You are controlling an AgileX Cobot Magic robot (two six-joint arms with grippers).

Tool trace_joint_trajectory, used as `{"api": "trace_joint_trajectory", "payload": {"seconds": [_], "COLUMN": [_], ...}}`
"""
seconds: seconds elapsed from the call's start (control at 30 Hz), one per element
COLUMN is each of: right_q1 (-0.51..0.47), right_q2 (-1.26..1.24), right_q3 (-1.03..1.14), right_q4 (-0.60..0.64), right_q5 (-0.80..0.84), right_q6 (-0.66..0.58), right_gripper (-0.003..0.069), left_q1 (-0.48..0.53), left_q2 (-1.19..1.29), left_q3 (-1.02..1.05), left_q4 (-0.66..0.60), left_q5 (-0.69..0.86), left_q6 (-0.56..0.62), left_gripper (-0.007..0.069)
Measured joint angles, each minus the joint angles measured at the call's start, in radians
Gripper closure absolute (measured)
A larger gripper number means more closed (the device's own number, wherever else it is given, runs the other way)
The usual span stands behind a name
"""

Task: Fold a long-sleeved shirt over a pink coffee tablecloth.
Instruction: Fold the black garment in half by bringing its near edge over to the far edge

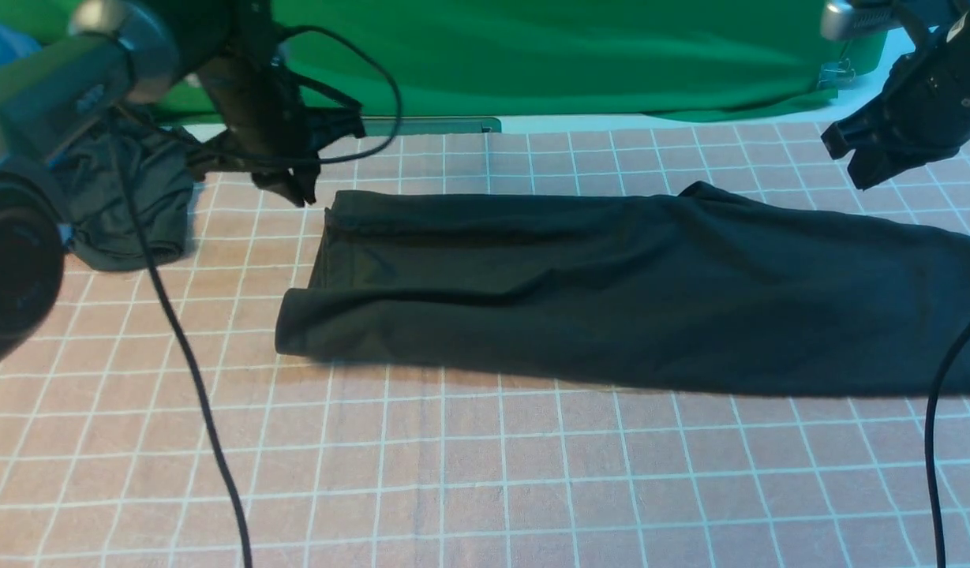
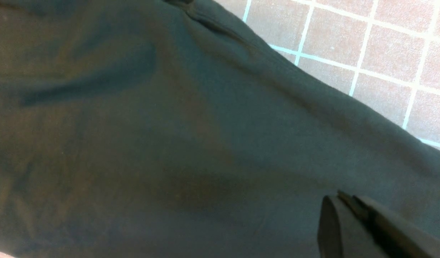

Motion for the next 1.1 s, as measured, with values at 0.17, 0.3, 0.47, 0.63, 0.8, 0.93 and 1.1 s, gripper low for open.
{"api": "trace_joint_trajectory", "payload": {"seconds": [0.17,0.3,0.47,0.63,0.8,0.93,1.1], "right_q1": [0.0,0.004,0.008,0.008,0.008,0.008,0.008], "right_q2": [0.0,0.0,0.0,0.0,0.0,0.0,0.0], "right_q3": [0.0,0.0,0.0,0.0,0.0,0.0,0.0], "right_q4": [0.0,0.002,0.023,0.026,0.027,0.027,0.027], "right_q5": [0.0,-0.001,-0.001,-0.001,-0.001,-0.001,-0.001], "right_q6": [0.0,0.0,0.0,0.0,0.0,0.0,0.0], "right_gripper": [0.0603,0.0603,0.0603,0.0603,0.0599,0.0595,0.0589], "left_q1": [0.025,0.024,0.024,0.024,0.024,0.024,0.024], "left_q2": [0.024,0.059,0.088,0.1,0.1,0.1,0.1], "left_q3": [0.0,0.0,0.0,0.0,0.0,-0.02,-0.106], "left_q4": [-0.069,-0.153,-0.194,-0.195,-0.198,-0.198,-0.193], "left_q5": [-0.001,-0.012,-0.03,-0.065,-0.063,-0.026,0.049], "left_q6": [0.056,0.133,0.174,0.236,0.257,0.259,0.246], "left_gripper": [0.0372,0.0181,0.0088,0.0238,0.0531,0.0584,0.0592]}}
